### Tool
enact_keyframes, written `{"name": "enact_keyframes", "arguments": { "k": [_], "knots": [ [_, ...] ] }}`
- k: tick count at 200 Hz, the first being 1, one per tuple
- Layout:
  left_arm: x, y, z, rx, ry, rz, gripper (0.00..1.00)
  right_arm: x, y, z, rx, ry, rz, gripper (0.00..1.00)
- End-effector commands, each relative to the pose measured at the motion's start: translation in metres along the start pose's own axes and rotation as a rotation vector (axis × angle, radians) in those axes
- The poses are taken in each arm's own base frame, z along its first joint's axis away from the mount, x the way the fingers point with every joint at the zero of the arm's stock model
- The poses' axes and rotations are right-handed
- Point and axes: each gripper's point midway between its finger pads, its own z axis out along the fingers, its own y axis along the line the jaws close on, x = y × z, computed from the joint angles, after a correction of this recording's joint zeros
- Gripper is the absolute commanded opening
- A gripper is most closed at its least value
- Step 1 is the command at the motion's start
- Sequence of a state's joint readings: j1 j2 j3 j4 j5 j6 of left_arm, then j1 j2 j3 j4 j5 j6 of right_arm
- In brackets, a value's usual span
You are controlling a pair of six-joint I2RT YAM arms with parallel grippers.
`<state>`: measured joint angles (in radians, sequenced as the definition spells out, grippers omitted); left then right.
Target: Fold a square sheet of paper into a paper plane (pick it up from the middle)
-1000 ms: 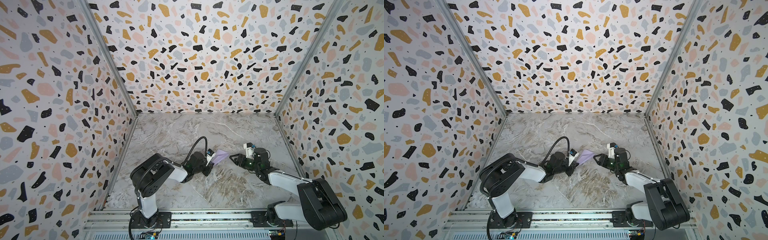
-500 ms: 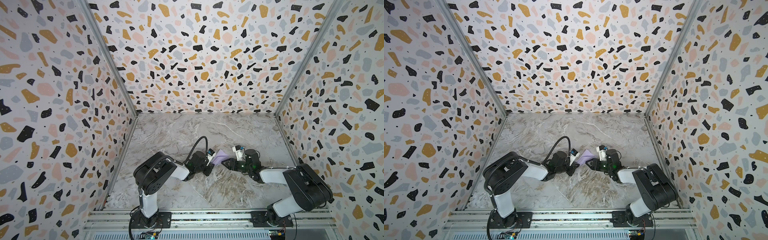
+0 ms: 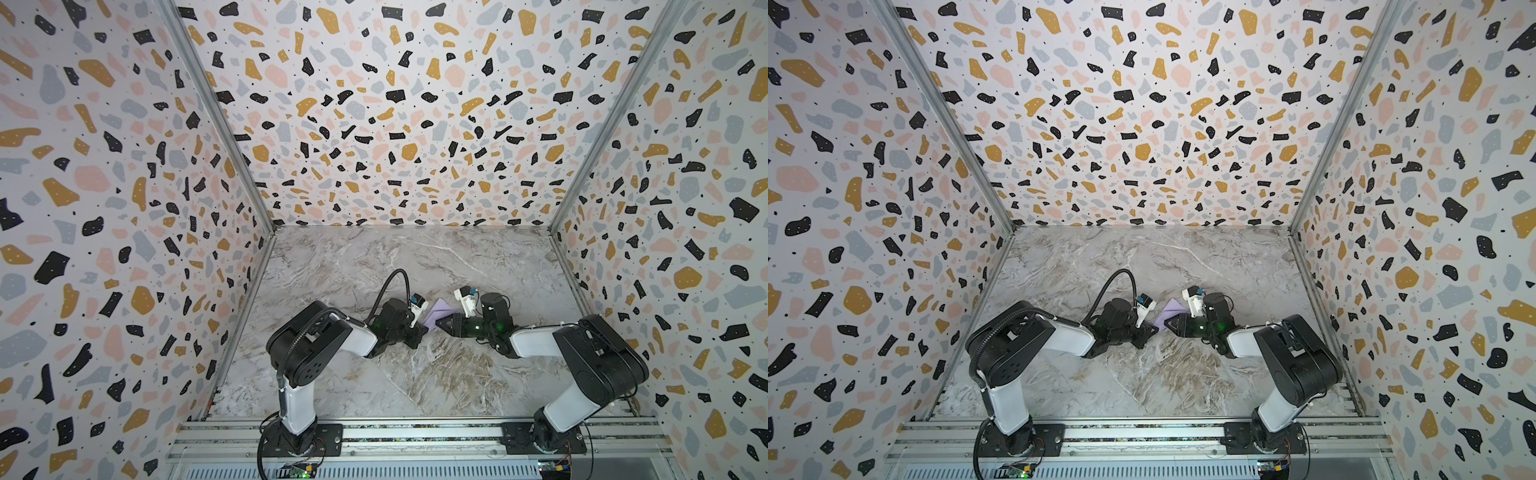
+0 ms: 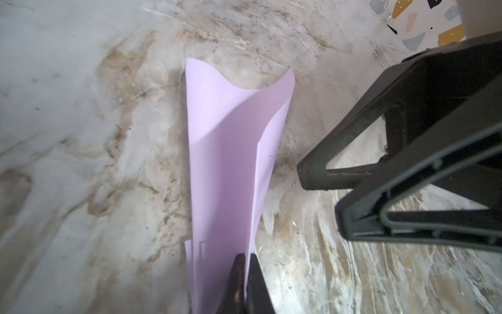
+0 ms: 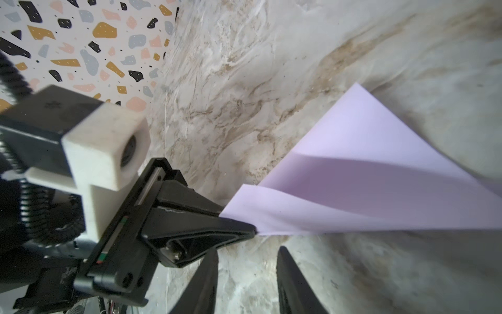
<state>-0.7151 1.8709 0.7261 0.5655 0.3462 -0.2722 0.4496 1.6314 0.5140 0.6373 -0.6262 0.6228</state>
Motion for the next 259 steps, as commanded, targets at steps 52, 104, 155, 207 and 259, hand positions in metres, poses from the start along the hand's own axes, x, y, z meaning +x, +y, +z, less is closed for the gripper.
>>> {"name": "enact_keyframes", "arguments": {
  "k": [52,104,155,207,259],
  "knots": [
    [0.034,0.012,0.008,-0.011,0.174,-0.191,0.01,-0.013,0.021,0.016,-0.158,-0.003,0.0,0.33],
    [0.045,0.015,0.01,-0.01,0.216,-0.226,0.02,-0.012,0.018,0.023,-0.171,0.01,0.02,0.31],
    [0.054,0.018,0.009,-0.018,0.245,-0.242,0.05,-0.013,0.004,0.028,-0.133,0.004,0.066,0.3],
    [0.058,0.018,0.007,-0.014,0.256,-0.248,0.11,-0.008,-0.014,0.03,-0.088,0.01,0.134,0.3],
    [0.06,0.017,0.008,-0.01,0.264,-0.253,0.13,-0.004,-0.024,0.032,-0.044,0.021,0.162,0.29]
  ]
}}
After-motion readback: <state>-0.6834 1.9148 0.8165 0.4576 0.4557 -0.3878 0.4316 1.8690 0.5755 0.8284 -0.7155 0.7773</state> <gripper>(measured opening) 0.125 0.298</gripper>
